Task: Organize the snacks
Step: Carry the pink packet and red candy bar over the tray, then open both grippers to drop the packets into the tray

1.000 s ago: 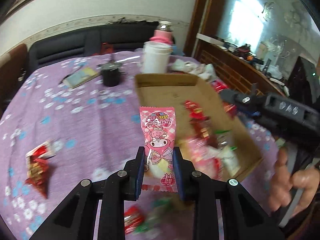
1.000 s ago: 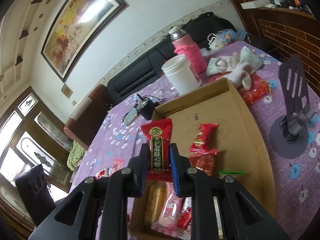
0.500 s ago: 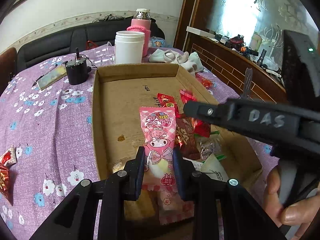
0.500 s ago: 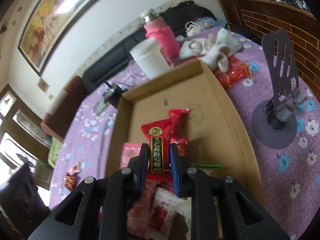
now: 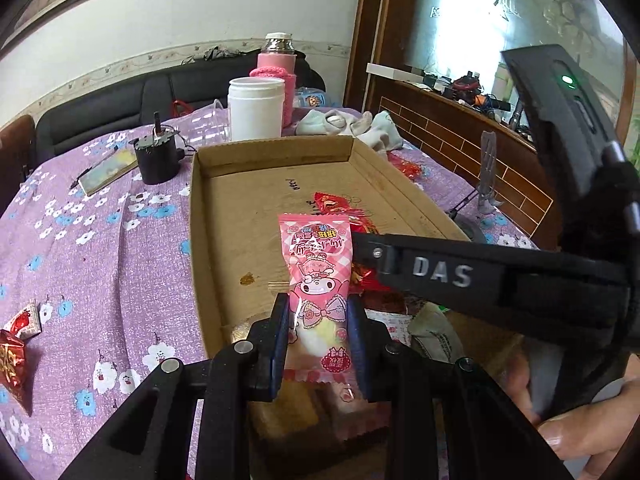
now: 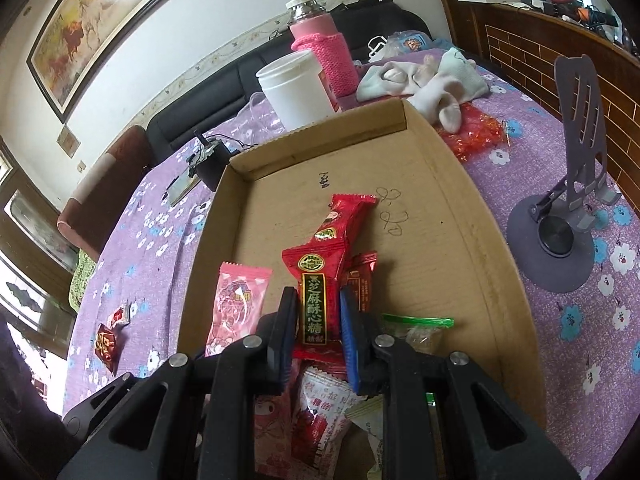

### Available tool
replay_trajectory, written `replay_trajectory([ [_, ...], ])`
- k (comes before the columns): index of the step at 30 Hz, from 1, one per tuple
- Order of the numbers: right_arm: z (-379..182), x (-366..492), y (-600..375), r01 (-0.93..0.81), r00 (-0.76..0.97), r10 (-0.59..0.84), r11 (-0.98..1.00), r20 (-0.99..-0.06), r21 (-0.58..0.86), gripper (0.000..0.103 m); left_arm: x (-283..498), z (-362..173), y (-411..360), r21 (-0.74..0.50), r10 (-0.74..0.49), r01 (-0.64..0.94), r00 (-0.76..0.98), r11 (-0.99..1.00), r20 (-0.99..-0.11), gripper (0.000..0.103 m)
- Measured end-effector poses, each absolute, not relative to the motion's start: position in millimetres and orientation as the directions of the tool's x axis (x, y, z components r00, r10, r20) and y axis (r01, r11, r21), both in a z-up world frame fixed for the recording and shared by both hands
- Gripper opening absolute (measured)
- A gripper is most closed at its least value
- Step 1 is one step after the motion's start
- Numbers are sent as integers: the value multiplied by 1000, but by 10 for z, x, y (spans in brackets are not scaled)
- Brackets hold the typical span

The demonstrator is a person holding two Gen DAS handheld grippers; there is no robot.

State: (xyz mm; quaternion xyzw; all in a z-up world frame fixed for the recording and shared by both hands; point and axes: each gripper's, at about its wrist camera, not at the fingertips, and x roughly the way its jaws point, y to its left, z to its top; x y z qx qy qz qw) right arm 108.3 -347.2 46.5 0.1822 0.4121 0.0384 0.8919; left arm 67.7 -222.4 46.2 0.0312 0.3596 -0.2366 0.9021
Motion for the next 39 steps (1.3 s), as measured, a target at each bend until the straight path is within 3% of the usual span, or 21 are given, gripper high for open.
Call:
replay_trajectory([
  [13,538,1038,-3507,90,677,212,927,-704,365,21,651,495,-2191,-99,-391,435,658,895,-643,32],
  [15,554,1029,-3521,94,682,211,924,-700,371,24,639,510,-2184,-96,-391,434,666,896,-635,45],
  [18,583,1012,-3548,103,695,201,923,-691,372,26,606,556,-2166,-85,-387,428,691,900,-610,57],
  [24,638,985,-3570,111,713,189,920,-675,375,26,566,634,-2105,-74,-378,413,728,908,-573,63],
  [39,766,912,-3566,89,752,187,921,-632,379,26,505,813,-1929,-82,-320,334,764,939,-561,64],
])
